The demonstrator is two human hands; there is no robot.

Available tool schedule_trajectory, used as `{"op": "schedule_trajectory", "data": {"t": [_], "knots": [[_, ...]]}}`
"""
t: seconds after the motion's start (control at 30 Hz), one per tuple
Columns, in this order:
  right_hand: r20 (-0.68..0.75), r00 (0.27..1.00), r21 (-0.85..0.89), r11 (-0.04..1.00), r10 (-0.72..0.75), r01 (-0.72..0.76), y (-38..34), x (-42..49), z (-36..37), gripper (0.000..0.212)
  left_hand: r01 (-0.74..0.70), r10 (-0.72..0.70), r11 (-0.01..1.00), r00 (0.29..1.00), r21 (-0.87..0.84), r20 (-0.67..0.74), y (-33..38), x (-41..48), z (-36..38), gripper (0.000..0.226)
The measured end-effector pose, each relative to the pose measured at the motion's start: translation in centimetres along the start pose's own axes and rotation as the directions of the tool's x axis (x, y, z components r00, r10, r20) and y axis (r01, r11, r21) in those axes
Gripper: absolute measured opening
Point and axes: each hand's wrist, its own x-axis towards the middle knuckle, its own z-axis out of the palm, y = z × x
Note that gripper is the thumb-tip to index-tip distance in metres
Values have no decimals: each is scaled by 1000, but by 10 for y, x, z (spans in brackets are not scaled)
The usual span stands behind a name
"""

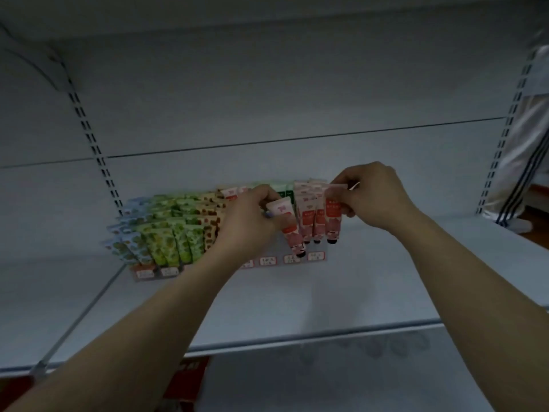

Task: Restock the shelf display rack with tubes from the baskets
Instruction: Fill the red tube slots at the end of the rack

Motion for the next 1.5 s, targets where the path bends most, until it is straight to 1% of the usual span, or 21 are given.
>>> {"op": "schedule_trajectory", "data": {"t": [0.1, 0.2, 0.27, 0.33, 0.4, 0.47, 0.53, 0.63, 0.77, 0.83, 0.93, 0.97, 1.0, 1.07, 1.17, 1.23, 1.37, 1.5], "knots": [[-55, 998, 54, 999, 10, -7, 19, 10, 8, 10, -54, 54, 990, 999, 128, 8, 3, 22, 14, 20], [-63, 998, 119, 993, 31, -24, 30, 18, 19, 8, -65, 66, 986, 998, 154, 4, -3, 40, 29, 21], [-49, 998, 131, 991, 29, -23, 37, 20, 28, 8, -76, 75, 977, 997, 200, 10, -10, 48, 39, 23], [-3, 1000, 72, 997, 2, -1, 43, 18, 38, 7, -95, 95, 966, 995, 241, 13, -20, 52, 50, 23], [44, 999, -9, 1000, -27, 28, 48, 14, 46, 5, -111, 109, 969, 994, 219, 20, -30, 51, 60, 23], [43, 998, -36, 998, -41, 42, 52, 11, 51, 7, -116, 113, 977, 993, 178, 25, -37, 48, 69, 24], [53, 996, -82, 994, -68, 72, 53, 10, 53, 6, -138, 139, 975, 990, 174, 5, -42, 45, 74, 21], [95, 987, -147, 979, -128, 141, 53, 9, 57, 8, -188, 197, 945, 980, 267, -9, -44, 46, 75, 18], [80, 987, -192, 969, -140, 153, 50, 11, 62, 13, -258, 253, 891, 965, 373, 64, -44, 50, 69, 20], [41, 991, -200, 971, -126, 132, 50, 13, 66, 14, -287, 277, 887, 957, 362, 80, -46, 52, 68, 21], [-45, 997, -213, 976, -57, 46, 51, 16, 68, 8, -302, 292, 913, 953, 273, 80, -50, 52, 69, 25], [-65, 997, -213, 976, -52, 37, 53, 16, 69, 8, -305, 294, 920, 952, 244, 81, -52, 52, 70, 25], [-75, 996, -215, 976, -55, 37, 54, 16, 69, 12, -313, 301, 923, 950, 224, 85, -53, 52, 71, 26], [-67, 995, -228, 972, -75, 57, 56, 16, 71, 18, -316, 303, 922, 948, 225, 93, -53, 55, 72, 26], [-70, 989, -228, 968, -128, 109, 54, 15, 79, 21, -312, 293, 924, 949, 223, 114, -52, 59, 74, 22], [-80, 987, -218, 968, -140, 120, 55, 14, 82, 21, -296, 284, 934, 955, 197, 89, -54, 58, 76, 18], [-86, 986, -213, 969, -142, 121, 55, 12, 82, 19, -275, 271, 952, 961, 132, 47, -55, 51, 78, 27], [-84, 990, -230, 969, -112, 90, 55, 10, 81, 16, -256, 250, 962, 966, 92, 71, -57, 52, 77, 20]]}}
